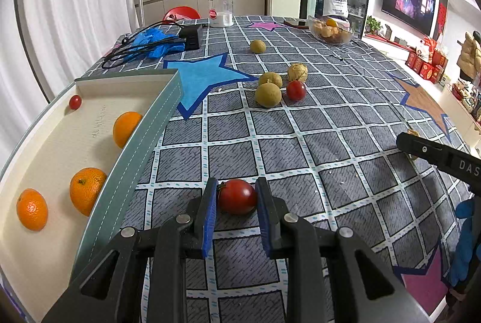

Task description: Organize fruits

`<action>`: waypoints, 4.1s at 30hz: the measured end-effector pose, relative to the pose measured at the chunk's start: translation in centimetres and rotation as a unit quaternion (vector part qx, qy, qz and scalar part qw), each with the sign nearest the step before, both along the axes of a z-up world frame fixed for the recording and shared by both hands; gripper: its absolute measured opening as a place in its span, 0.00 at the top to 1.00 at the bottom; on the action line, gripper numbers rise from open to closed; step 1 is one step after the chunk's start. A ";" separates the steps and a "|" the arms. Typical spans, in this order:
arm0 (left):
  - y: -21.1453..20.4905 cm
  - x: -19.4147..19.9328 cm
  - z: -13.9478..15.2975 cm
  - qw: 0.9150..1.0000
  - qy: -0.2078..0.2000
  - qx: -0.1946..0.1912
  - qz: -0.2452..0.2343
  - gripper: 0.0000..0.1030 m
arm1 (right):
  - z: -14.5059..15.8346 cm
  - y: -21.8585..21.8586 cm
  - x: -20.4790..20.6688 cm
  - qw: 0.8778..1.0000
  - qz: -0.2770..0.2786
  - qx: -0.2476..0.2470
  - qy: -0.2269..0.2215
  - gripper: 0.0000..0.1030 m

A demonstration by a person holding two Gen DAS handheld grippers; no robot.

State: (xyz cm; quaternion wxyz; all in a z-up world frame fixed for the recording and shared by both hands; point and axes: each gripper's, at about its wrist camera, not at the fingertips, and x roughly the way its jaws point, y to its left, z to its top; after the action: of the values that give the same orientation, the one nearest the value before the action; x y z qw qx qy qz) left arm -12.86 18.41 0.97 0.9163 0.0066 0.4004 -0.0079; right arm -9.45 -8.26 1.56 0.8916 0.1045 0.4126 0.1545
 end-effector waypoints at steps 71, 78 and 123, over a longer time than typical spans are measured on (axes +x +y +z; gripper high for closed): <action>2.1 -1.6 1.2 0.996 0.005 -0.089 -0.007 0.74 | 0.1 0.1 -0.2 1.000 0.015 0.004 -0.001 0.74; 5.1 -4.1 4.4 0.995 -0.037 -0.093 -0.001 0.74 | 0.3 1.0 -0.1 1.000 0.013 -0.008 0.014 0.74; 17.8 -4.4 3.0 0.982 -0.058 -0.067 0.168 0.71 | 3.8 28.1 0.4 0.965 0.261 -0.012 0.017 0.67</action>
State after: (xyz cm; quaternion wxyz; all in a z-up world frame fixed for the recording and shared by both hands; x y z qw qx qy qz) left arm -17.22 36.18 3.98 0.9245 -0.1213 0.3408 0.1200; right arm -9.07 19.88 5.33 0.8145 -0.0150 0.4425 0.3748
